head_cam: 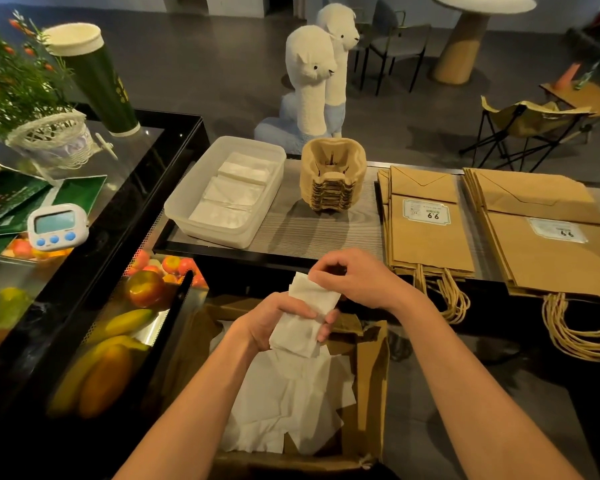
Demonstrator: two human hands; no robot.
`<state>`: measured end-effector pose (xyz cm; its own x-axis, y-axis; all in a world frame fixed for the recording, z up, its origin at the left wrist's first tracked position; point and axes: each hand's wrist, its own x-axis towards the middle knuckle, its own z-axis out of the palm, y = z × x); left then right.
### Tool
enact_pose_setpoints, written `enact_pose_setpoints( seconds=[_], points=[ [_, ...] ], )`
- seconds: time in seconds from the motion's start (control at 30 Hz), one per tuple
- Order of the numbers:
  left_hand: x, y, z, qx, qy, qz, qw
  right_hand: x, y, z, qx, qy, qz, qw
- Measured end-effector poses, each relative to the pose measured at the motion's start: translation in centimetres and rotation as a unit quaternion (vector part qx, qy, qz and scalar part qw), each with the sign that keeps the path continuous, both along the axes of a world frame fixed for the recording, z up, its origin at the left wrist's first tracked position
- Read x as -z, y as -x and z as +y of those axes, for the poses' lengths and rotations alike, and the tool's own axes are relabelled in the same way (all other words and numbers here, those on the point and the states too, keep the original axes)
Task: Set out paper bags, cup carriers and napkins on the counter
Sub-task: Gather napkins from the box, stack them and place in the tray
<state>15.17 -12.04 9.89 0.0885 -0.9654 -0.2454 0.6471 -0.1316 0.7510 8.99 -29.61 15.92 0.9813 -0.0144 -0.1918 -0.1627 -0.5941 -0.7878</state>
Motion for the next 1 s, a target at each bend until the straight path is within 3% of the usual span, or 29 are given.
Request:
enact_pose_setpoints(
  seconds=[0.5, 0.7, 0.77, 0.9, 1.0],
  points=[
    [0.0, -0.7, -0.4, 0.005, 0.007, 0.02, 1.0, 0.3, 0.3, 0.5, 0.088, -0.018, -0.126, 0.988],
    [0.2, -0.4, -0.7, -0.095, -0.022, 0.087, 0.991, -1.2, 0.5, 0.7, 0.196, -0.031, -0.288, 0.937],
    [0.0, -0.1, -0.8, -0.141, -0.017, 0.099, 0.985, -2.2, 0.7, 0.3, 0.166, -0.067, -0.265, 0.947],
    [-0.9, 0.7, -1.0, -0.212, -0.008, 0.144, 0.967, -3.2, 0.8, 0.2, 0.025, -0.092, -0.13, 0.987],
    [-1.2, 0.9, -1.0, -0.204, -0.016, 0.169, 0.964, -2.8, 0.7, 1.0, 0.025, -0.066, -0.076, 0.995]
  ],
)
